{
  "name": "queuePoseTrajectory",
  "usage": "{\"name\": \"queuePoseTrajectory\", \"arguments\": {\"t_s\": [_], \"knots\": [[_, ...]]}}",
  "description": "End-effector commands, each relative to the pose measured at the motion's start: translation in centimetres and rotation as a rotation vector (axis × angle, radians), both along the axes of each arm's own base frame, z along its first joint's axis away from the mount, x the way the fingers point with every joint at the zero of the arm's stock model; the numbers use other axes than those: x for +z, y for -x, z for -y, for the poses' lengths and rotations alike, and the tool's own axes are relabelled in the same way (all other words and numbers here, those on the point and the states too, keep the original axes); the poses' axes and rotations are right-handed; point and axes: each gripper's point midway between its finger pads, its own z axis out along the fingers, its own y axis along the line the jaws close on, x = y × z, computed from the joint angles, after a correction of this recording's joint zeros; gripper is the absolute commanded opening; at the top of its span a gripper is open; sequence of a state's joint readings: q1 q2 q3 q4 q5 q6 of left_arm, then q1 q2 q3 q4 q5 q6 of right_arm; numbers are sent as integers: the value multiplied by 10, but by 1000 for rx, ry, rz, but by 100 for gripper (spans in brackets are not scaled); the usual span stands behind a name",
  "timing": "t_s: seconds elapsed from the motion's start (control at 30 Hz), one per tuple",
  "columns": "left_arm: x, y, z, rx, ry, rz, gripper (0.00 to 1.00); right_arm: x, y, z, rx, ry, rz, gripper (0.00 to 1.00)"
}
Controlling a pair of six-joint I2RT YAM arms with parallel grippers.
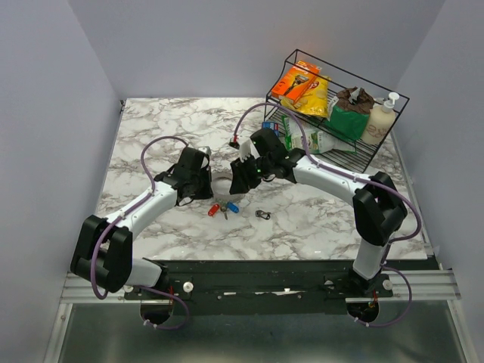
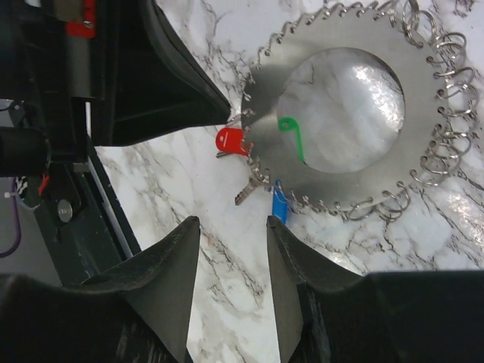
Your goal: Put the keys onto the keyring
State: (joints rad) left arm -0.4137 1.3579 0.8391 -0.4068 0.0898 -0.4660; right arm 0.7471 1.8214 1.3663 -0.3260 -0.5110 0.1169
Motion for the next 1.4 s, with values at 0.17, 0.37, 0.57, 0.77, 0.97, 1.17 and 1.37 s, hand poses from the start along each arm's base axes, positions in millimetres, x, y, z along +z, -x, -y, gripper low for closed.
{"name": "queuePoseTrajectory", "arguments": {"t_s": [0.17, 0.37, 0.57, 0.77, 0.97, 1.17, 1.37], "knots": [[-18, 1, 9, 82, 214, -53, 0, 8, 4, -17, 45, -82, 34, 50], [-21, -9, 8, 185, 364, -56, 0, 0, 1, -26, 14, -62, 47, 52], [-17, -19, 20, 198, 462, -67, 0, -11, 4, -36, 18, -40, 64, 57], [-22, -20, 23, 193, 473, -90, 29, -17, 5, -39, 10, -29, 58, 58], [-16, -21, 19, 194, 470, -67, 51, -17, 0, -37, -41, -28, 61, 60], [-7, -23, 11, 212, 474, -34, 54, -20, -1, -40, -69, -37, 32, 60], [-4, -23, 2, 168, 416, -24, 52, -24, -1, -38, -92, -32, 17, 60]]}}
